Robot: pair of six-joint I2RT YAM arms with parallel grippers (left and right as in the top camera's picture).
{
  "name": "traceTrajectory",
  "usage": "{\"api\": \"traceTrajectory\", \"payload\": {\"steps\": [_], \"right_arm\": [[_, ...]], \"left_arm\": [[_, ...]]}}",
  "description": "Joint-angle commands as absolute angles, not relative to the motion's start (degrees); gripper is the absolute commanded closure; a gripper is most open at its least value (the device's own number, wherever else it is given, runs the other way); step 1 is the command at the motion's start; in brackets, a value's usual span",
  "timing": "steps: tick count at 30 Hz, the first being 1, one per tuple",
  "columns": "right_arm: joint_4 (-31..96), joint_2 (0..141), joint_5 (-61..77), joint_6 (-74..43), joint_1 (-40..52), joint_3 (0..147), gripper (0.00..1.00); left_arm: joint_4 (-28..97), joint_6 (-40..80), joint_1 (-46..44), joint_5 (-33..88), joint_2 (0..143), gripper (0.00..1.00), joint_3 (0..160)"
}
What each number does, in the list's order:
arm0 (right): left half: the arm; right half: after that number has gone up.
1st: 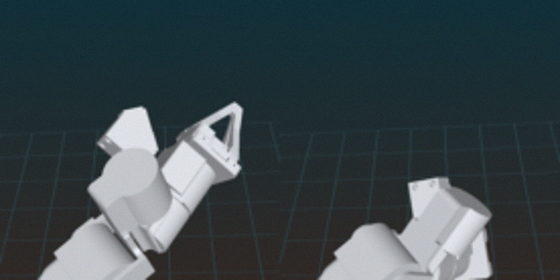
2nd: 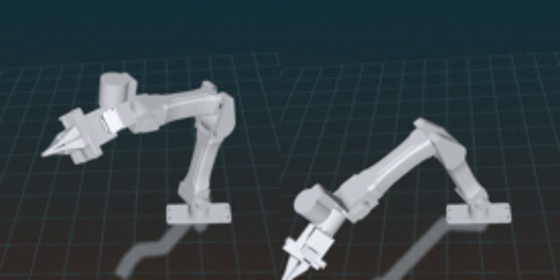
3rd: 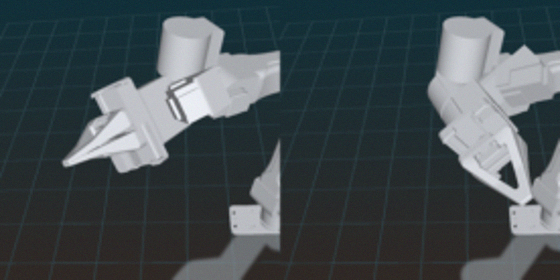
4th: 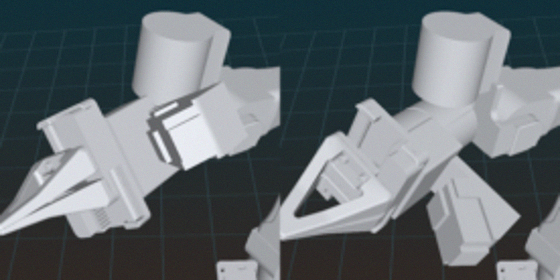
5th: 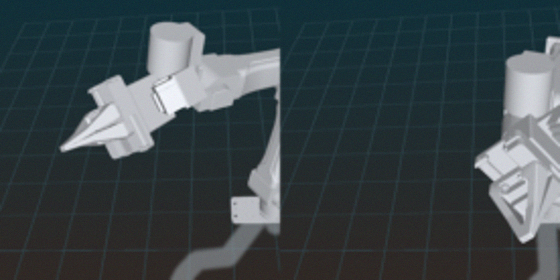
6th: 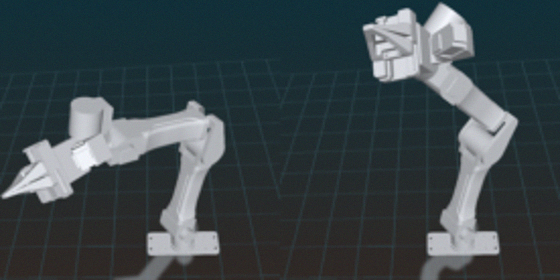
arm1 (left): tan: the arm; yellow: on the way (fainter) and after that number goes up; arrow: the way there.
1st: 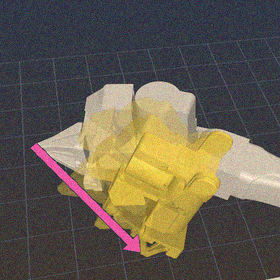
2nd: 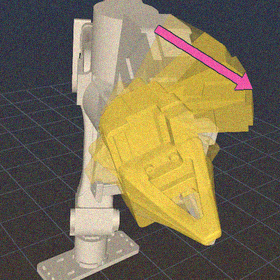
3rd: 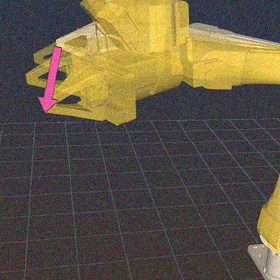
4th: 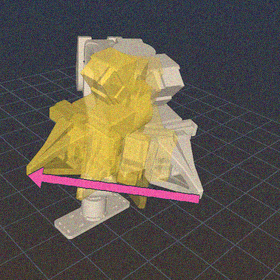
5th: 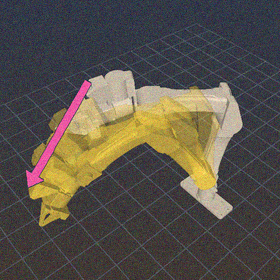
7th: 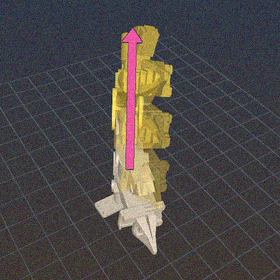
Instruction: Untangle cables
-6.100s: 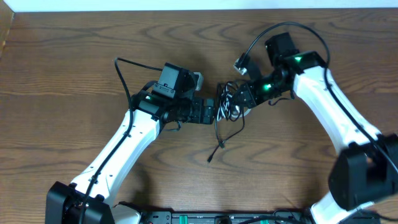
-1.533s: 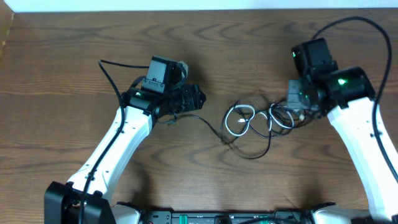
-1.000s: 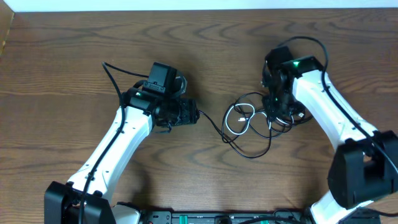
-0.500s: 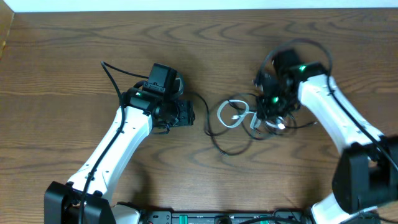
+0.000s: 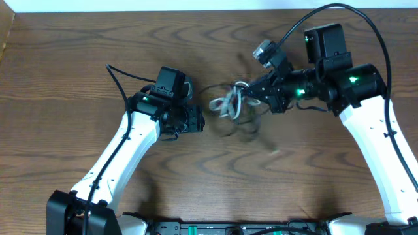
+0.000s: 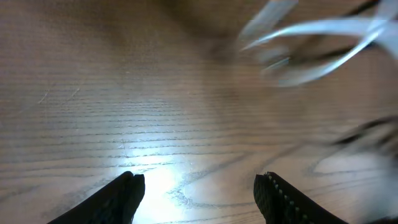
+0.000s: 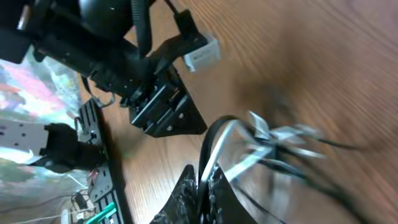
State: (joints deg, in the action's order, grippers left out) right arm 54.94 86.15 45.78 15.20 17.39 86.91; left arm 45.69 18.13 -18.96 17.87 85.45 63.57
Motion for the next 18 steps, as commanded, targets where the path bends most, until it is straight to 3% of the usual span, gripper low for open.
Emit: {"api": "traceTrajectory", "payload": {"steps": [1, 2, 3, 4, 5, 11, 18], "right_arm": [[54.54, 85.89, 3.36, -12.43, 17.08, 87.33, 0.99], [56.16, 85.82, -1.67, -16.16, 17.1, 87.33, 0.99], [55.94, 85.82, 10.52, -6.52, 17.39, 87.33, 0.99], [57.32, 85.84, 35.75, 10.87, 18.02, 87.33, 0.99], [58.41, 85.84, 44.18, 15.51, 18.46, 87.33, 0.97], [59.61, 85.84, 47.92, 18.79, 22.44, 87.33, 0.99], [64.9, 85.82, 45.87, 21.98, 22.81, 87.33, 0.99]], "left_arm": [[45.8, 17.61, -19.05, 17.45, 85.73, 0.37, 63.99], [45.82, 17.61, -19.05, 17.45, 85.73, 0.37, 63.99], [45.84, 17.61, -19.05, 17.47, 85.73, 0.37, 63.99], [45.76, 17.61, -19.05, 17.47, 85.73, 0.37, 63.99], [45.56, 17.61, -19.05, 17.47, 85.73, 0.37, 63.99], [44.66, 17.58, -19.05, 18.35, 85.73, 0.37, 63.99], [28.86, 13.32, -19.03, 29.61, 85.71, 0.37, 63.99]]}}
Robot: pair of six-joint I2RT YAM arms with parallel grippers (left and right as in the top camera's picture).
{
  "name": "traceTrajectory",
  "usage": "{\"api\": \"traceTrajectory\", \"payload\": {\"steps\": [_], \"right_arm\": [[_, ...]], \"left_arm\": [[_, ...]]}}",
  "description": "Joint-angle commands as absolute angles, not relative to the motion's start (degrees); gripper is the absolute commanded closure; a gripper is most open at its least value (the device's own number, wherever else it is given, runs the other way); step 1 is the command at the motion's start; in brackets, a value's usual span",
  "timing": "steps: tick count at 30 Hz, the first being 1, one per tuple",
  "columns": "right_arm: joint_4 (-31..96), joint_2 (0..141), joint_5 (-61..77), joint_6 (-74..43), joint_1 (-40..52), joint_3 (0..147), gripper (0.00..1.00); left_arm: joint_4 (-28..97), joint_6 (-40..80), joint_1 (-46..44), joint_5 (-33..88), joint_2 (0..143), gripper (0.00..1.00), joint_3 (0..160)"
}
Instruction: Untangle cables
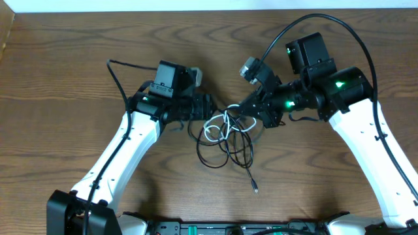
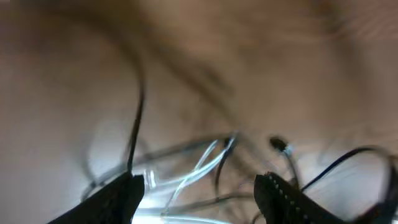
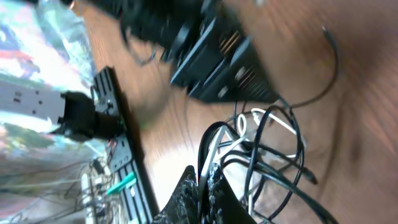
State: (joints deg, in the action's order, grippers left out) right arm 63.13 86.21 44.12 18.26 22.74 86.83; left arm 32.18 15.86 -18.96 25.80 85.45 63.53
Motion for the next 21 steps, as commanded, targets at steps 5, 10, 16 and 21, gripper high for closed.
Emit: {"api": "traceTrajectory", "payload": {"steps": [5, 10, 16, 21], "right_arm": [[66.15, 85.82, 53.78, 26.33, 22.83, 87.33, 0.99], [63.55, 85.82, 58.76, 27.05, 22.61, 87.33, 0.98], [50.89, 85.82, 43.94, 5.52, 16.01, 87.33, 0.99], [52.86, 85.95, 11.27, -15.77, 11.92, 87.31, 0.87]], "left_arm": [[19.31, 15.97, -19.05, 37.76, 85.73, 0.36, 63.99], [26.09, 16.05, -19.05, 38.15, 85.73, 0.3, 63.99], [46.81, 7.22, -19.05, 35.38, 85.73, 0.92, 63.53], [50.81, 7.07, -19.05, 35.42, 85.73, 0.93, 62.67]]}}
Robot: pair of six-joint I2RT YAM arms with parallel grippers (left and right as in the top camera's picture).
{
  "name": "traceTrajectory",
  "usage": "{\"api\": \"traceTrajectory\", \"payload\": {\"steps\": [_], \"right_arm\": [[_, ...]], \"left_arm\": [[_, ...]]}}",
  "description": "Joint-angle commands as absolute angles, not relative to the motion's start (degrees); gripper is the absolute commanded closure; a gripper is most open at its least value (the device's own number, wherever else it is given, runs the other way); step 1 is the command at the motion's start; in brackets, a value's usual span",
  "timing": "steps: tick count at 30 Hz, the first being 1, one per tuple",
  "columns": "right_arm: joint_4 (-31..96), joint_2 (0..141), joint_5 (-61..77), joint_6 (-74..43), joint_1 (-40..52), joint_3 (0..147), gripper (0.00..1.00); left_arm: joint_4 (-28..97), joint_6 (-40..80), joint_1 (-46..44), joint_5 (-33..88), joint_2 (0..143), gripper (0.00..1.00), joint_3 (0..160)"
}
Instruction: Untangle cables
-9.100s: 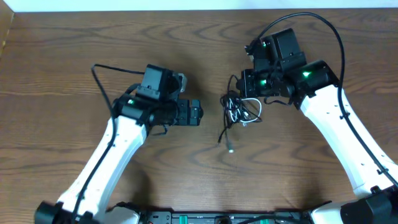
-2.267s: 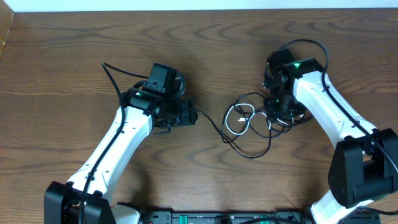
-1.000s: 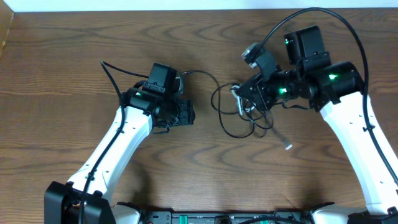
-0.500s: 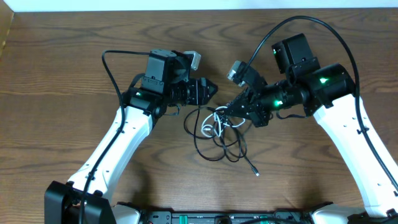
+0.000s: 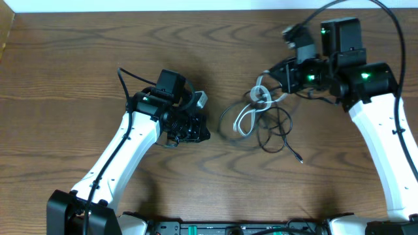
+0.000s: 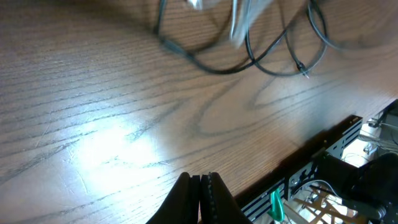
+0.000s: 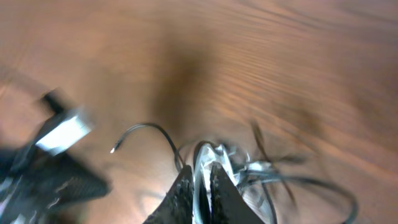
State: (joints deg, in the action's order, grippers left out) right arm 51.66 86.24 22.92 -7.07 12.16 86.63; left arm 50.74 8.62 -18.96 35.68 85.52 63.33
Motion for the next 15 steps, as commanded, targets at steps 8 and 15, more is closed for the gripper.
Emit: {"api": "traceTrajectory", "payload": {"steps": [8, 15], "right_arm": [[55.79, 86.76, 2.59, -5.54, 20.25, 87.26, 0.58], [60.23, 94.5, -2.94, -7.7, 18.02, 84.77, 0.42]], "left_arm": [[47.4, 7.09, -19.05, 35.38, 85.73, 0.4, 62.67], [39.33, 7.14, -19.05, 35.33, 85.73, 0.35, 61.93]]}}
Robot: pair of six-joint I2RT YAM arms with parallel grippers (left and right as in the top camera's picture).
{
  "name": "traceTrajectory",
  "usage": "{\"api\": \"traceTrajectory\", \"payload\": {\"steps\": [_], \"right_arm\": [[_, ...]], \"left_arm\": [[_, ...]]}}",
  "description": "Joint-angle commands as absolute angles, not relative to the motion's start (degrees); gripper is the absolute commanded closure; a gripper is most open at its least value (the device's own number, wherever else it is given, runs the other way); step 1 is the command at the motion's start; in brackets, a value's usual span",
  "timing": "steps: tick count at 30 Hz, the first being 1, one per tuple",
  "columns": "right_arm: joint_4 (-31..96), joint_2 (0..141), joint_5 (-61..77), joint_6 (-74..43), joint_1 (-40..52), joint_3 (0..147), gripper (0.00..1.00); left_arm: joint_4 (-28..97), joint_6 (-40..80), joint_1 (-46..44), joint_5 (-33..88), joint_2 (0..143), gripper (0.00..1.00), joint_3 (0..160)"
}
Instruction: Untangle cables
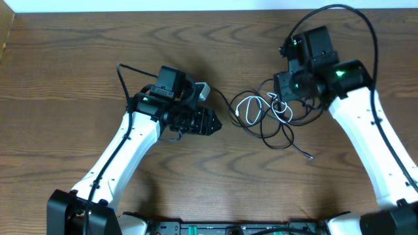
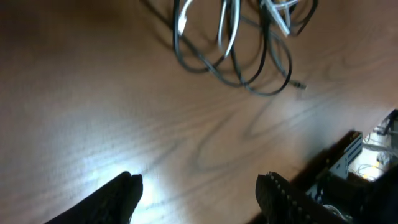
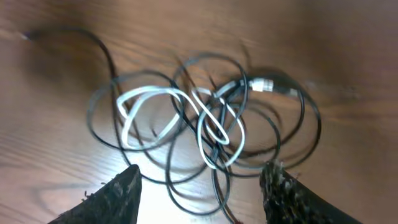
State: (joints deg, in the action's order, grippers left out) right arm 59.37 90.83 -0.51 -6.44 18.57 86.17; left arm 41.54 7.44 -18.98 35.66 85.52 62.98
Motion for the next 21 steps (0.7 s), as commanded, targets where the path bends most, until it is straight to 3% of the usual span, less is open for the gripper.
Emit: {"api": "traceTrajectory", "payload": {"steps": [1, 3, 11, 21], "right_arm": [[60.36, 95.57, -2.5, -7.7, 17.74, 84.77, 0.42], [60.2, 99.31, 2.04, -7.22, 15.88, 84.77, 0.39], [59.79, 106.1, 13.82, -0.75, 11.66, 84.71, 0.37], [56.53, 106.17, 6.15, -1.23, 11.55, 81.78, 0.39]], "left_arm": [[38.35, 7.14, -19.09, 35.33, 85.78, 0.34, 61.71], [33.3, 7.35, -19.33, 35.27, 85.97, 0.26, 60.25], [22.85, 11.07, -27.24, 20.36, 94.17, 0.23, 60.1], [12.47, 16.88, -27.46, 25.02, 103.42, 0.2, 60.1]]}}
